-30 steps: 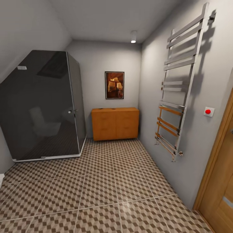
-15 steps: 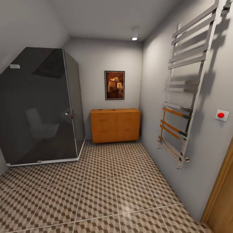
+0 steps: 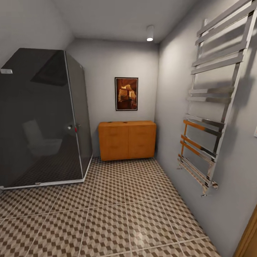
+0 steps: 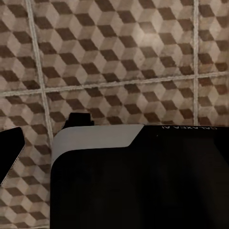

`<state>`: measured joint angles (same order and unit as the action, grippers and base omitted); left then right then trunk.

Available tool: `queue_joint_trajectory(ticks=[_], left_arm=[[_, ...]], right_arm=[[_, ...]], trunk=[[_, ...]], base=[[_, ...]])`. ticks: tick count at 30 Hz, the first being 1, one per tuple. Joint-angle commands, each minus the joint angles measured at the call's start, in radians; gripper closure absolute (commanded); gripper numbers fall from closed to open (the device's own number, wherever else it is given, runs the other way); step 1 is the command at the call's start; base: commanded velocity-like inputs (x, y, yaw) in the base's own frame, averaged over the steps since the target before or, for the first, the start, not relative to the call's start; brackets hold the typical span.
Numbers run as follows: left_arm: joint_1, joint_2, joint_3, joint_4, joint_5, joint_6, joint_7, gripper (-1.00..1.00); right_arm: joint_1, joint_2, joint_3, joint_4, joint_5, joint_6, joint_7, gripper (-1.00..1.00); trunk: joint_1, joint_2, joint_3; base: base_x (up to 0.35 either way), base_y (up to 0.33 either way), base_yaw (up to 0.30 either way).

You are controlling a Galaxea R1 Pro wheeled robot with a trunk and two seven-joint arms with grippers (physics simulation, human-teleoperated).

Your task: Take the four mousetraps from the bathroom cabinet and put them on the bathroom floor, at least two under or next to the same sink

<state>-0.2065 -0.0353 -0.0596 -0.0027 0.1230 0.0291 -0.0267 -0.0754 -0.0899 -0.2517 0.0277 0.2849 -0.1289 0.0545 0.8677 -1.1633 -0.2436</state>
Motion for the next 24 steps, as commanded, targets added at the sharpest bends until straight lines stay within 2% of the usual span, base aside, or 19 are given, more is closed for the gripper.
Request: queue_joint_trajectory(ticks=[1, 24], left_arm=[[-0.001, 0.0, -0.006, 0.0, 0.01, 0.003, -0.002, -1.0], [-0.001, 0.0, -0.007, 0.0, 0.011, 0.003, -0.002, -1.0]], right_arm=[[-0.001, -0.001, -0.008, 0.003, 0.008, -0.006, 0.002, -1.0], [-0.001, -0.001, -0.007, 0.003, 0.012, -0.008, 0.004, -1.0]], trunk=[[0.001, -0.001, -0.001], [0.001, -0.001, -0.001]], base=[[0.324, 0.0, 0.0], [0.324, 0.0, 0.0]])
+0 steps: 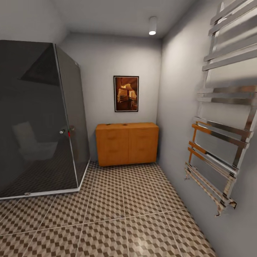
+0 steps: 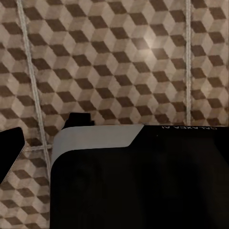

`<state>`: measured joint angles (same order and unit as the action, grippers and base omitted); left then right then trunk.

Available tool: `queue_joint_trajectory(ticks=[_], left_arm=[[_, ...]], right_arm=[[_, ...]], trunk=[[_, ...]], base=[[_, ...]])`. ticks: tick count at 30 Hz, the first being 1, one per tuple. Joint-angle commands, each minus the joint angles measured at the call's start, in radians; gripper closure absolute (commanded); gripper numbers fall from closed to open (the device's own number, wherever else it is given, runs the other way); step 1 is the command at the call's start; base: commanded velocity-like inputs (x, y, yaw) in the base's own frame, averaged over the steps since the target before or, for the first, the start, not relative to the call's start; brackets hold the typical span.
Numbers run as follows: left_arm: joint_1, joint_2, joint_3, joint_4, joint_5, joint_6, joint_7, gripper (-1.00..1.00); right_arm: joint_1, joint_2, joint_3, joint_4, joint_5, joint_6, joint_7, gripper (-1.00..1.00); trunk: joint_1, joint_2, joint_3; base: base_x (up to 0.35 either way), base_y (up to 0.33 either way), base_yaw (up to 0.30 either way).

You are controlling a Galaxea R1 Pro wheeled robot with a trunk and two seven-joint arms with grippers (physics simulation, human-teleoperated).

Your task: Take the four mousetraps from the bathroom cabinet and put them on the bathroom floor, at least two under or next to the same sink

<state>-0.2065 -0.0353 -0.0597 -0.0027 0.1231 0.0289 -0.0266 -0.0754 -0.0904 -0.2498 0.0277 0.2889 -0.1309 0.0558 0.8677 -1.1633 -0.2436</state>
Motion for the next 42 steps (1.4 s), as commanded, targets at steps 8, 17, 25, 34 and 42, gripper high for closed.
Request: queue_joint_trajectory(ticks=[8, 17, 25, 34, 42], left_arm=[[-0.001, 0.0, -0.007, 0.0, 0.01, 0.003, -0.003, -1.0], [-0.001, 0.0, -0.007, 0.0, 0.01, 0.003, -0.003, -1.0], [-0.001, -0.001, -0.006, 0.0, 0.008, 0.003, -0.003, -1.0], [-0.001, 0.0, -0.006, 0.0, 0.008, 0.003, -0.003, -1.0], [-0.001, 0.0, -0.006, 0.0, 0.008, 0.002, -0.003, -1.0]], right_arm=[[-0.001, -0.001, -0.007, 0.003, 0.006, -0.003, 0.002, -1.0], [-0.001, -0.001, -0.008, 0.003, 0.004, -0.001, 0.003, -1.0], [-0.001, -0.002, -0.008, 0.003, 0.002, 0.0, 0.003, -1.0], [-0.001, -0.001, -0.008, 0.003, 0.003, -0.001, 0.003, -1.0], [-0.001, -0.001, -0.008, 0.003, 0.002, -0.001, 0.001, -1.0]], trunk=[[0.001, -0.001, -0.001], [0.001, -0.001, -0.001], [0.001, -0.001, -0.001], [0.001, -0.001, -0.001], [0.001, -0.001, -0.001]], base=[[0.324, 0.0, 0.0], [0.324, 0.0, 0.0], [0.324, 0.0, 0.0], [0.324, 0.0, 0.011], [0.324, 0.0, 0.162]])
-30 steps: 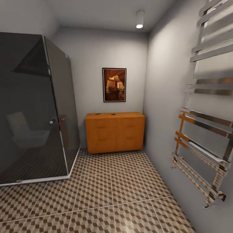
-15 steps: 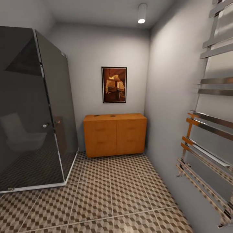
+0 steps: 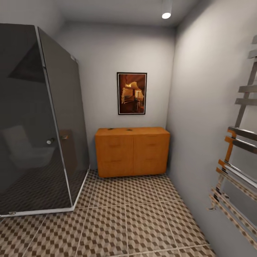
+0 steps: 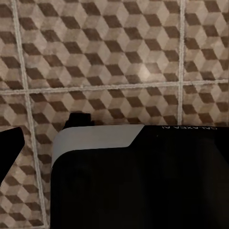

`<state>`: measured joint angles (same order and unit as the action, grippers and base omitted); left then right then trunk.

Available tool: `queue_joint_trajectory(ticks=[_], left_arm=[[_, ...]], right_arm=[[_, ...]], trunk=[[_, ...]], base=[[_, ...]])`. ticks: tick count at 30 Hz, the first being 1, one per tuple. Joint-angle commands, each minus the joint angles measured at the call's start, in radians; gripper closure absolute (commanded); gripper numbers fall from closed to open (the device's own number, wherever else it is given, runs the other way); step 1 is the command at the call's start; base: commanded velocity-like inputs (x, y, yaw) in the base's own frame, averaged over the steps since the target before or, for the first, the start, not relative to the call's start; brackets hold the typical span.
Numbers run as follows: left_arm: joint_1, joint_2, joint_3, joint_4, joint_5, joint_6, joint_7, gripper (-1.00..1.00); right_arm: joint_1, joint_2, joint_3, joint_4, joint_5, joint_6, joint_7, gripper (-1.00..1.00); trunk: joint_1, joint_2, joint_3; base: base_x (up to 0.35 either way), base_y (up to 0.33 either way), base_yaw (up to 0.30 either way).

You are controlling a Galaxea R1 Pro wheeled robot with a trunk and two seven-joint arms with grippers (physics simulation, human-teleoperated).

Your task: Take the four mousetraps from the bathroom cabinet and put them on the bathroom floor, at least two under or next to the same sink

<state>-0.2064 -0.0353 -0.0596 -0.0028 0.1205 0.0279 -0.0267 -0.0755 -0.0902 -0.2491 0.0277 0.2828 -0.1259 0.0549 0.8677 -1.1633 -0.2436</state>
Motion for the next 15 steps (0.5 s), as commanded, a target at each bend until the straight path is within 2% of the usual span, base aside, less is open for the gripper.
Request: queue_joint_trajectory(ticks=[1, 6, 15], left_arm=[[-0.001, 0.0, -0.006, 0.0, 0.01, 0.003, -0.002, -1.0], [-0.001, -0.001, -0.006, 0.0, 0.011, 0.003, -0.002, -1.0], [-0.001, -0.001, -0.006, 0.0, 0.011, 0.003, -0.002, -1.0]], right_arm=[[-0.001, -0.001, -0.009, 0.003, 0.008, -0.006, 0.002, -1.0], [-0.001, -0.002, -0.009, 0.003, 0.007, -0.006, 0.002, -1.0], [-0.001, -0.002, -0.009, 0.003, 0.007, -0.006, 0.002, -1.0]], trunk=[[0.001, -0.001, -0.001], [0.001, -0.001, -0.001], [0.001, -0.001, -0.001]], base=[[0.324, 0.0, 0.139], [0.324, 0.0, 0.075], [0.324, 0.0, 0.018]])
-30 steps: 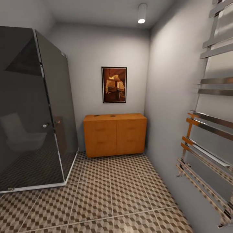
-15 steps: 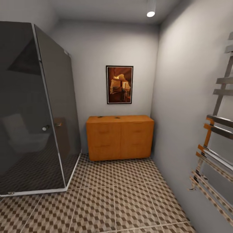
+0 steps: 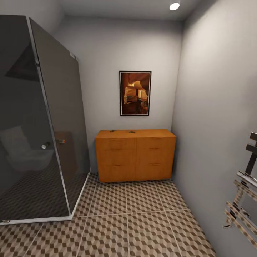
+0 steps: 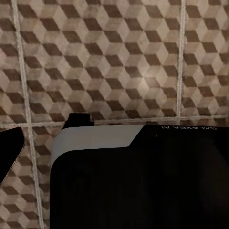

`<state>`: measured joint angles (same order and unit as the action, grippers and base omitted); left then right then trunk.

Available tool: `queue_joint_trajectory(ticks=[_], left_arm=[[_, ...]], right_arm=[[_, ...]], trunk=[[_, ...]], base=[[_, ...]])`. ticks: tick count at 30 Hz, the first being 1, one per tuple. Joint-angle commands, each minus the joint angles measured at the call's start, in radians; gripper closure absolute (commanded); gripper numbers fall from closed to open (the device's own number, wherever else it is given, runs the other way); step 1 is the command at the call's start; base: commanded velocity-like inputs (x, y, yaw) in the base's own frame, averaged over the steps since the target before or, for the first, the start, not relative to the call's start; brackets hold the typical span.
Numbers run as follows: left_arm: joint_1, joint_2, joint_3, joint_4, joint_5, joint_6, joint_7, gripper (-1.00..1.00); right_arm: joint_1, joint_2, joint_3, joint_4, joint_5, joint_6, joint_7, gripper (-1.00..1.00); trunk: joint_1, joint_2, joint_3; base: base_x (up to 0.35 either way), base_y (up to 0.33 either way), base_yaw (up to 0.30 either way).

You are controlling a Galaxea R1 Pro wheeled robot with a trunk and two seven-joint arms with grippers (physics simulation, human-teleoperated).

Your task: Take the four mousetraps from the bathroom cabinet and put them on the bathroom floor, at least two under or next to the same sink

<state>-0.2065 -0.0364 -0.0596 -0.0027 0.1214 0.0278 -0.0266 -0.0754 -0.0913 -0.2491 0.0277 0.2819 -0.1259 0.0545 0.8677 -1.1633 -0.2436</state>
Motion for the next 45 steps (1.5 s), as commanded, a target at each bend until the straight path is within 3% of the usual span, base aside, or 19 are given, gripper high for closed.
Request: queue_joint_trajectory(ticks=[1, 45], left_arm=[[-0.001, 0.0, -0.006, 0.0, 0.01, 0.003, -0.003, -1.0], [-0.001, 0.003, -0.006, 0.0, 0.011, 0.003, -0.003, -1.0]], right_arm=[[-0.001, -0.001, -0.009, 0.003, 0.008, -0.006, 0.002, -1.0], [-0.001, 0.0, -0.007, 0.003, 0.012, -0.006, 0.003, -1.0]], trunk=[[0.001, -0.001, -0.001], [0.001, -0.001, -0.001]], base=[[0.324, 0.0, 0.006], [0.324, 0.0, 0.0]])
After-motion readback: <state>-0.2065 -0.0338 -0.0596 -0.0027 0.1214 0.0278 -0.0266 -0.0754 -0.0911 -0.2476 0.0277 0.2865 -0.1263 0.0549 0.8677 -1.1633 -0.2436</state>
